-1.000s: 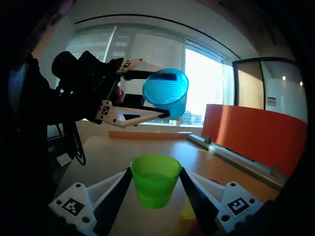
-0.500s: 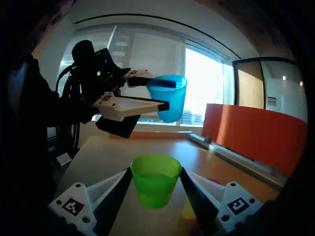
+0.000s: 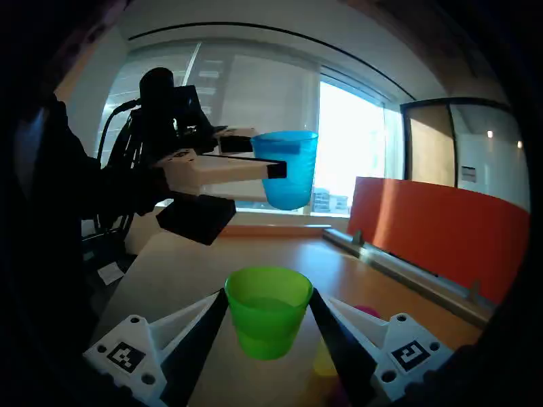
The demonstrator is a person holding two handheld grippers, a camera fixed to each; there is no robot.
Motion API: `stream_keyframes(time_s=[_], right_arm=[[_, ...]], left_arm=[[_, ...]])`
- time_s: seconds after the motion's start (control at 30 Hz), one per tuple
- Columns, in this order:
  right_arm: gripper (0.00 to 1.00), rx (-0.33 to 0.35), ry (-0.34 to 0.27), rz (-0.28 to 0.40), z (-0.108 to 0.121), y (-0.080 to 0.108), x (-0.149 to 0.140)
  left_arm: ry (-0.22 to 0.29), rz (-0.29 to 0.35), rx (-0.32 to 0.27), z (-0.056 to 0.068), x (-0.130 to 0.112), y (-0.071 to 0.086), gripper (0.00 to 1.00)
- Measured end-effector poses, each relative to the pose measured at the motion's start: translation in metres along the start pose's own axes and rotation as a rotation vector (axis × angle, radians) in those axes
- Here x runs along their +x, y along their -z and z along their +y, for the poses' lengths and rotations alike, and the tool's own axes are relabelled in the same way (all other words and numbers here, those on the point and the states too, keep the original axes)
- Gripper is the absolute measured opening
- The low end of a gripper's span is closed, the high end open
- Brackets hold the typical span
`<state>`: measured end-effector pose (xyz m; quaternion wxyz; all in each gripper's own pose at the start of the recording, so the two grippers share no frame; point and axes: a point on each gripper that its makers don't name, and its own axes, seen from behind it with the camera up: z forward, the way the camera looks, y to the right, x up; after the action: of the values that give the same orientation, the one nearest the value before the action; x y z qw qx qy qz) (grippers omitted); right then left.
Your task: Pour water
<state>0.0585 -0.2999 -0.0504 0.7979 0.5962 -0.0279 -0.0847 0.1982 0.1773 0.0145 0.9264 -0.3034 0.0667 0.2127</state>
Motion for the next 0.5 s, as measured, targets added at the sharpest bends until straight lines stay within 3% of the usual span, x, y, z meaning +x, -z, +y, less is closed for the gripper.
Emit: stream_keyframes(time_s=[0.23, 0.5], right_arm=[[0.9, 0.0, 0.0, -0.005, 0.0, 0.0, -0.001], [0.9, 0.003, 0.0, -0.015, 0.0, 0.001, -0.002]], left_arm=[[0.147, 0.004, -0.002, -0.008, -0.002, 0.004, 0.84], [0.249, 0.0, -0.02, -0.008, -0.004, 0.006, 0.84]])
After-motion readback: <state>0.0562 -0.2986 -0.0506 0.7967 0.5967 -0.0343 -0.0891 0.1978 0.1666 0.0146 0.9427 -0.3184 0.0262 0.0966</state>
